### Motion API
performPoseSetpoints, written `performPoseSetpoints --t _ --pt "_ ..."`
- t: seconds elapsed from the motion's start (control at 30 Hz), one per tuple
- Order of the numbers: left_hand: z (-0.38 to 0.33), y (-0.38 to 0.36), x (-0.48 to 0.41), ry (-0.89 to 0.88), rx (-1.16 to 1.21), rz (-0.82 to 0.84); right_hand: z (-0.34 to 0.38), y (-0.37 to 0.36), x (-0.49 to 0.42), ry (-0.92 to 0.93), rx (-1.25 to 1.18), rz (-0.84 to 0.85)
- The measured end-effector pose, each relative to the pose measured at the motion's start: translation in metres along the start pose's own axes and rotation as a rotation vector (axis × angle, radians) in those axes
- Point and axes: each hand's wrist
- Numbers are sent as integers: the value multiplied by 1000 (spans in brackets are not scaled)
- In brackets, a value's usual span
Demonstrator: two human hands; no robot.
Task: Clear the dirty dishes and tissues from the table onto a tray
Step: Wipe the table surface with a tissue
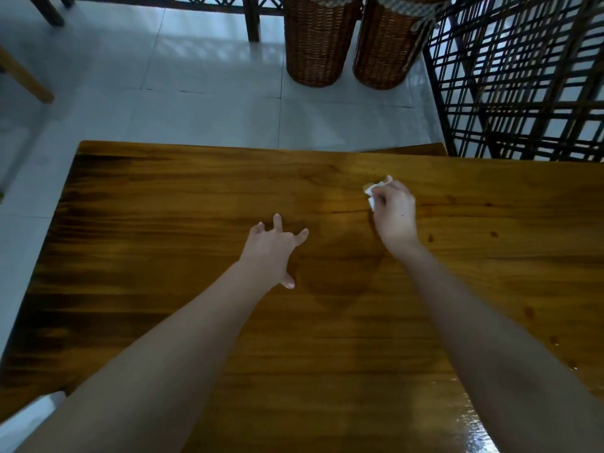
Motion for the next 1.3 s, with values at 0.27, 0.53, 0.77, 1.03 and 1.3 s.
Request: performPoseSetpoints --t 0.27,0.53,0.77,1.03,1.3 --pt "2 -2 -2 -11 19 -9 -20 1 20 -164 49 -96" --pt "0 0 0 21 40 11 13 -10 76 142 3 -30" --pt "-1 -1 6 6 30 -40 -39 16 47 -53 8 -80" --pt "-1 -2 6 15 57 -32 -69 31 43 -305 65 -91" --pt "-6 2 10 38 50 -31 10 -5 92 179 82 34"
Point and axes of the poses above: each hand's wrist, its own x-axis away from the middle knuckle, its own y-axis out of the back of the hand, z = x × y, and after that the axes turned 13 degrees about x, right-handed
